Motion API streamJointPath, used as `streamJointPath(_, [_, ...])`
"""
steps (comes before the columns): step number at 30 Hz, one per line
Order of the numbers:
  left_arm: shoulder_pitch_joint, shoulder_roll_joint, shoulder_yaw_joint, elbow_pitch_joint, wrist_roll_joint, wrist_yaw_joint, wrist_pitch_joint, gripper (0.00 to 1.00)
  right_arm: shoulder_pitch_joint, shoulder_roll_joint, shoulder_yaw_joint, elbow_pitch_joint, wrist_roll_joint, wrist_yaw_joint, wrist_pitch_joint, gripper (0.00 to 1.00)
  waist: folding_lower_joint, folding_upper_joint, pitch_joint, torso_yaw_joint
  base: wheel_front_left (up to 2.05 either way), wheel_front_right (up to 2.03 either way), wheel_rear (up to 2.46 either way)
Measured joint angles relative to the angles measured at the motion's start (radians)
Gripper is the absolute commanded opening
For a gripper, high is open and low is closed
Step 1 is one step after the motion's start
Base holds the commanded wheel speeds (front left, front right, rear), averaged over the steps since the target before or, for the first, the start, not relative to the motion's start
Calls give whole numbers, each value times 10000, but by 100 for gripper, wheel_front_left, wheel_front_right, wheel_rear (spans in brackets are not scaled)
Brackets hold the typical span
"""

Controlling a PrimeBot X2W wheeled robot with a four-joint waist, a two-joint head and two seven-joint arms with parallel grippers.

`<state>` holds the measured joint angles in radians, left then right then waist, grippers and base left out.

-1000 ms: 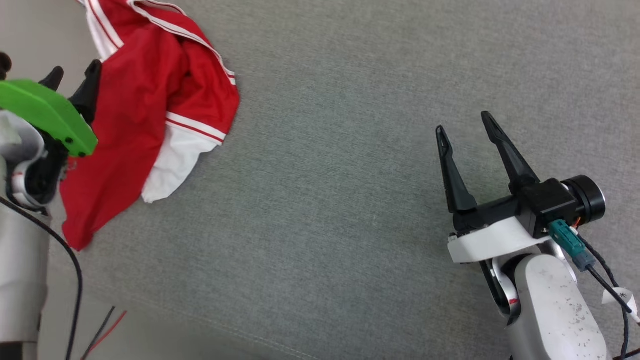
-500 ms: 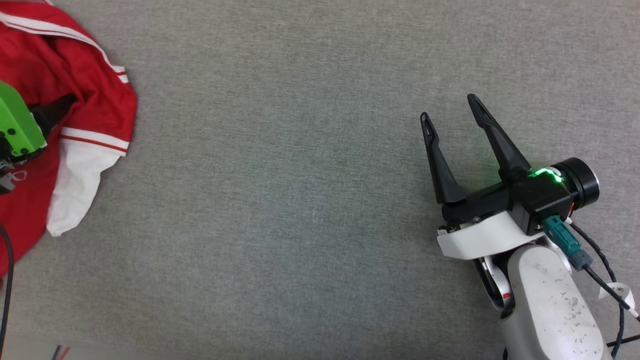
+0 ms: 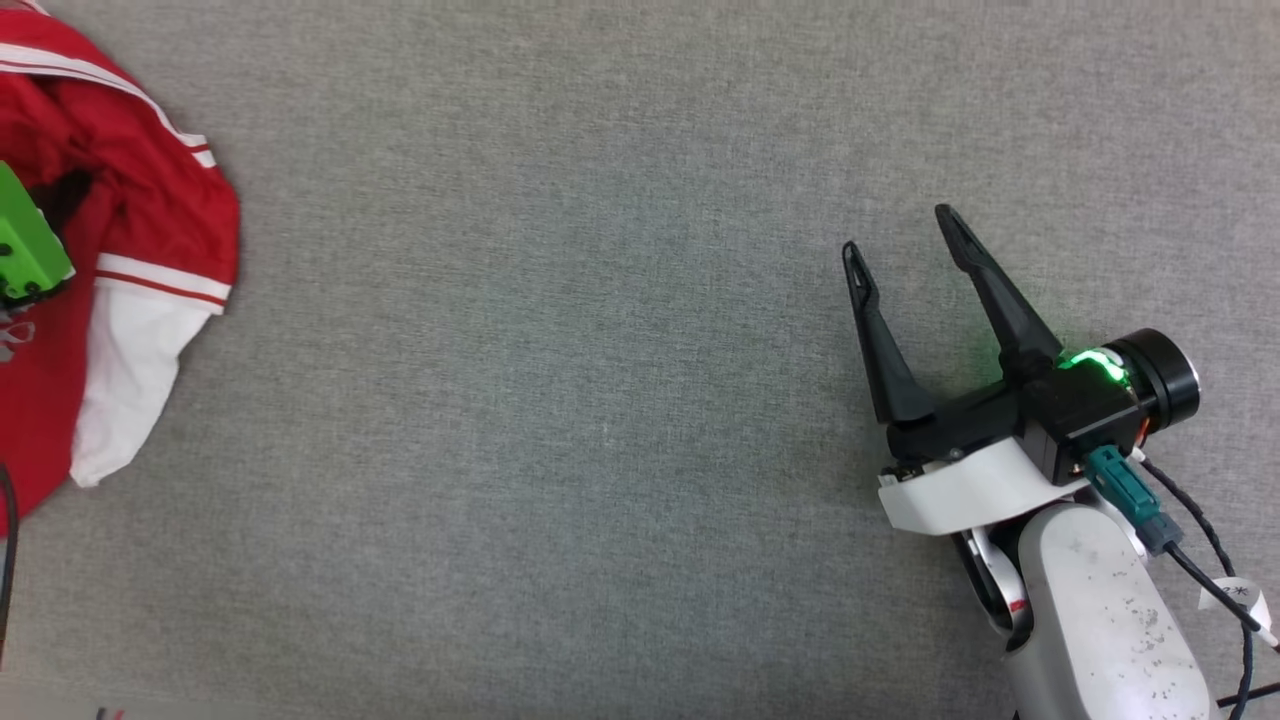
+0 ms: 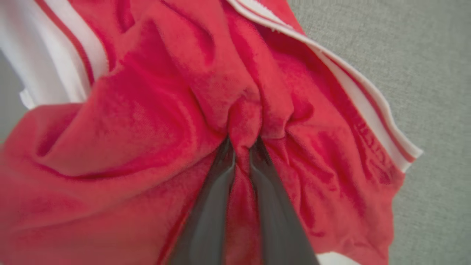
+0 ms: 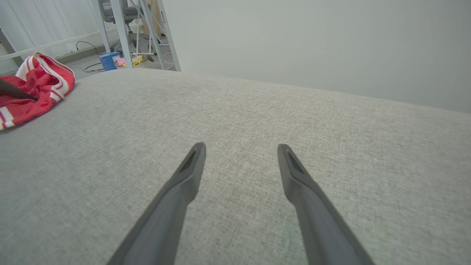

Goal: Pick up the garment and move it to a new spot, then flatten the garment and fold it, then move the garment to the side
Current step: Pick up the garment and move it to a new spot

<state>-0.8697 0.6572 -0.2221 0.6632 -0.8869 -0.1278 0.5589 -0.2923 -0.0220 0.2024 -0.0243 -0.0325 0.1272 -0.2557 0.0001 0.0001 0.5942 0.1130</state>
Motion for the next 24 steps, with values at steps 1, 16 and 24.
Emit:
streamJointPath(1, [45,-15,-48,-15,-67,0,-192,0,38,0,-6,23,2,0,0,100,0,0,-86,32,0,0,0])
streamJointPath(16, [434,54,-408,-2337,-255,0,-2581,0,605,-2,-454,441,520,-2,0,100,-1,0,-1929,497,0,0,0])
streamJointPath(24, [551,-439,-849,-4291,-286,504,-1971,0,1011,2,-539,523,941,0,0,100,-2,0,-2976,626,0,0,0])
